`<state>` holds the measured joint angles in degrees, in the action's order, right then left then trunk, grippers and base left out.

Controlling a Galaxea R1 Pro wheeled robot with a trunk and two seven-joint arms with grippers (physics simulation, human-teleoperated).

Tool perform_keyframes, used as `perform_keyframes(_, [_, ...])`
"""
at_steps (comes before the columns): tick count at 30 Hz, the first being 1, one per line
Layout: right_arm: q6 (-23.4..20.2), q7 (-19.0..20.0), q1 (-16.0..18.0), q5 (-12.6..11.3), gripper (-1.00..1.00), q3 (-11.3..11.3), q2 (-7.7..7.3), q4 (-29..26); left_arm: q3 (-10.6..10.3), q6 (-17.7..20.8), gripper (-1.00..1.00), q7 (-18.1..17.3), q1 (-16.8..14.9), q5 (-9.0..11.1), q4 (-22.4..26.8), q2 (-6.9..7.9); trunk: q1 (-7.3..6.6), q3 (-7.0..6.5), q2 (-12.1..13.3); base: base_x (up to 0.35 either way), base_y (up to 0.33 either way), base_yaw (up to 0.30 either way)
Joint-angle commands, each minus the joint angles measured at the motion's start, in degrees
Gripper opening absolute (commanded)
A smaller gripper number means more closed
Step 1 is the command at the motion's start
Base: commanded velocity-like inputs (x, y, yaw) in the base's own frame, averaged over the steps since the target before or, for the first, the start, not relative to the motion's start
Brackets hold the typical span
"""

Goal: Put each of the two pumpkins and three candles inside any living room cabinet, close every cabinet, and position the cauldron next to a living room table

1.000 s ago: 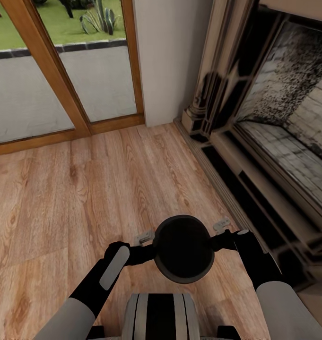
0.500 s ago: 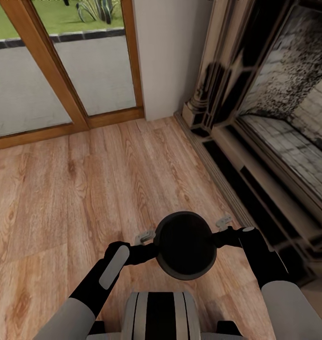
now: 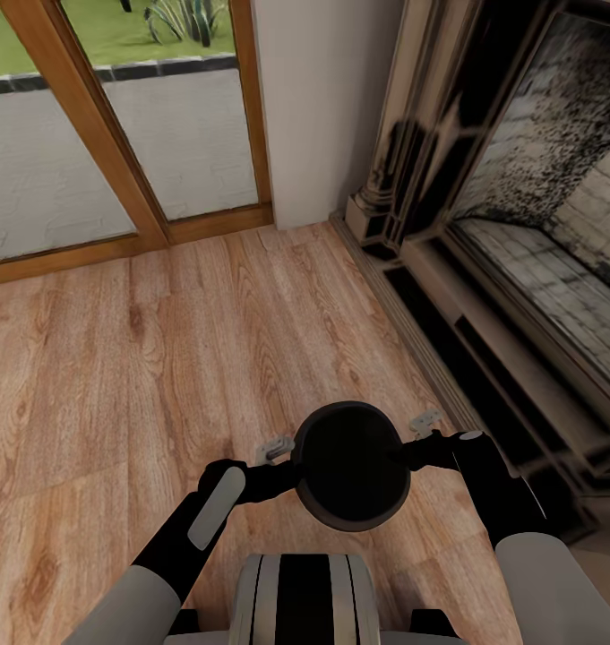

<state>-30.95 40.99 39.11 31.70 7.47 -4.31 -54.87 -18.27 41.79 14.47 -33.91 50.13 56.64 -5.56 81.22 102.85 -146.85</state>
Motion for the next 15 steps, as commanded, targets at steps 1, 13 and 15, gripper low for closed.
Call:
perform_keyframes(1, [0.5,0.4,0.0,2.5,-1.0,0.1,-0.03,16.1,0.1,0.6,-1.0,2.9,0.0,-2.2,0.1,0.11,17.44,0.04,0.0,0.0,0.0,0.0])
perform_keyframes(13, [0.5,0.4,0.0,2.5,-1.0,0.1,-0.09,16.1,0.1,0.6,-1.0,2.9,0.0,-2.1,0.7,0.03,17.44,0.04,0.0,0.0,0.0,0.0])
perform_keyframes(15, [0.5,0.4,0.0,2.5,-1.0,0.1,-0.09,16.1,0.1,0.6,-1.0,2.9,0.0,-2.1,0.8,0.03,17.44,0.04,0.0,0.0,0.0,0.0])
